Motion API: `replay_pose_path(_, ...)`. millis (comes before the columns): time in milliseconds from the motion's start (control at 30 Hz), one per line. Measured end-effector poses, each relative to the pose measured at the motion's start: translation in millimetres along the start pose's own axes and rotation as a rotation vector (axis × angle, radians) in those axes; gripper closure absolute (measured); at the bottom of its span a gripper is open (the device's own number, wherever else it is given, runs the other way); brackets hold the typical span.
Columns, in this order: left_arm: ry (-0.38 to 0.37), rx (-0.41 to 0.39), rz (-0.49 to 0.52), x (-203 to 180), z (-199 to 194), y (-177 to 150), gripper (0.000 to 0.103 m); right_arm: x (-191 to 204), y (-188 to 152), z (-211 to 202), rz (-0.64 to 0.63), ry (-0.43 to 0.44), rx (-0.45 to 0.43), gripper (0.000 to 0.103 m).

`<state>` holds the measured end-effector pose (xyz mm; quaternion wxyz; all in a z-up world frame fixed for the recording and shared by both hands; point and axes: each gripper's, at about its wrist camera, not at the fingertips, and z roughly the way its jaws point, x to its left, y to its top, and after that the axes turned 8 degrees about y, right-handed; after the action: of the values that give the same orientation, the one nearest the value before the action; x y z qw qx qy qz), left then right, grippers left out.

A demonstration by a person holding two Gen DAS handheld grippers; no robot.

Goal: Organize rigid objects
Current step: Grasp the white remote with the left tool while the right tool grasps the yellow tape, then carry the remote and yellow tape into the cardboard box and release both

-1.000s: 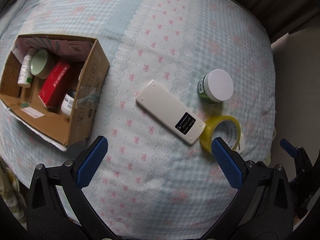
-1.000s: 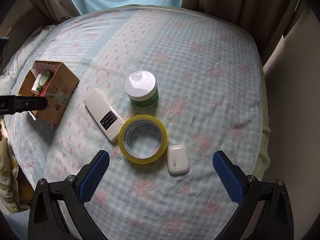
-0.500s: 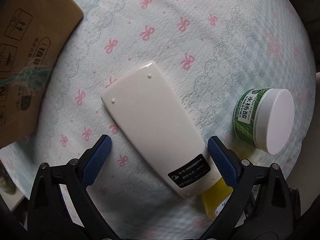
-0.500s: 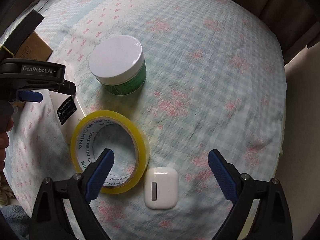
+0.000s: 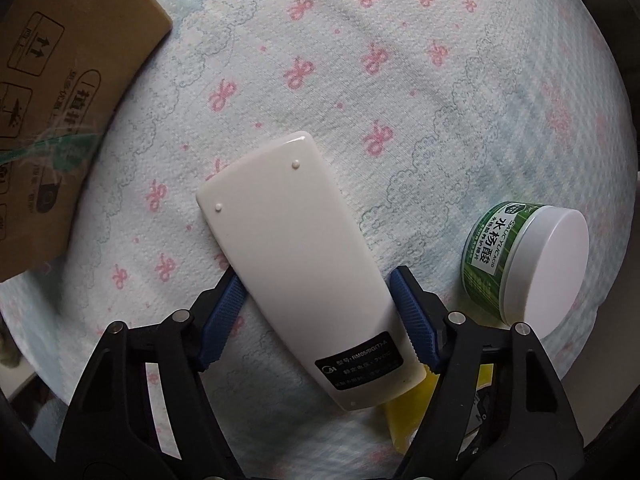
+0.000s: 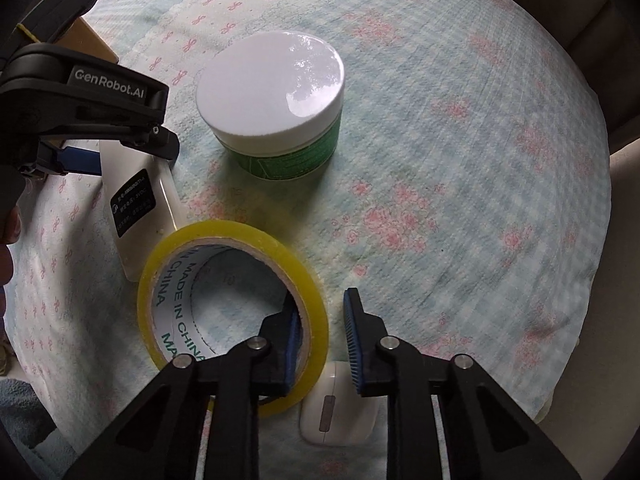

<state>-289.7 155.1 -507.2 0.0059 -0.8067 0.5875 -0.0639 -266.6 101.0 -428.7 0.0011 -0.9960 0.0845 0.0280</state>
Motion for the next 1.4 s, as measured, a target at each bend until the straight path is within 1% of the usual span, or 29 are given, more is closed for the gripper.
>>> replay_pose_path(167, -0.026, -0.001, 0.002, 6.8, -4.3, -4.4, 0.037, -3.0, -5.9, -7.9, 0.052, 0.011, -0.019, 0.090)
replay_pose_path(300, -0.042, -0.016, 0.021, 10.9, -10.3, -10.0, 0.039, -3.6, -12.7, -15.1, 0.075, 0.011, -0.042, 0.090)
replay_pose_path(633, -0.126, -0.065, 0.075, 20.5, -38.9, -27.7, 0.042, -18.5, -26.5, -41.7, 0.228, 0.074, -0.119, 0.090)
replay_pose_path(800, -0.161, -0.087, 0.102, 24.1, -53.7, -34.5, 0.043, -19.2, -33.1, -49.4, 0.258, 0.079, -0.128, 0.090)
replay_pose_path(900, -0.176, -0.110, 0.122, 25.6, -63.7, -41.8, 0.043, -7.9, -39.0, -57.6, 0.289, 0.086, -0.141, 0.090)
replay_pose_path(933, -0.181, -0.119, 0.129, 32.8, -68.3, -42.5, 0.044, -10.7, -27.2, -61.6, 0.295, 0.088, -0.144, 0.090)
replay_pose_path(1000, -0.189, -0.134, 0.140, 42.9, -78.8, -23.1, 0.044, -11.2, -23.4, -66.0, 0.305, 0.090, -0.151, 0.090)
replay_pose_path(1067, -0.200, -0.147, 0.146, 49.9, -86.0, -24.9, 0.046, -2.3, -9.9, -60.5, 0.313, 0.093, -0.157, 0.090)
replay_pose_path(1133, -0.208, -0.158, 0.148, 54.2, -93.2, -23.3, 0.047, -0.6, -8.2, -64.6, 0.317, 0.091, -0.164, 0.090)
replay_pose_path(1167, -0.215, -0.162, 0.145, 46.5, -94.0, -17.5, 0.047, 0.7, -7.5, -67.0, 0.319, 0.089, -0.168, 0.090)
replay_pose_path(1233, -0.227, -0.171, 0.138, 51.1, -99.5, -16.9, 0.048, 3.8, -4.4, -71.1, 0.321, 0.086, -0.177, 0.090)
replay_pose_path(1267, -0.231, -0.176, 0.136, 46.9, -99.2, -12.7, 0.049, 5.5, -4.0, -73.7, 0.324, 0.086, -0.182, 0.090)
replay_pose_path(1400, -0.254, -0.187, 0.115, 59.0, -109.7, -8.9, 0.049, 11.5, -2.6, -86.0, 0.329, 0.080, -0.201, 0.090)
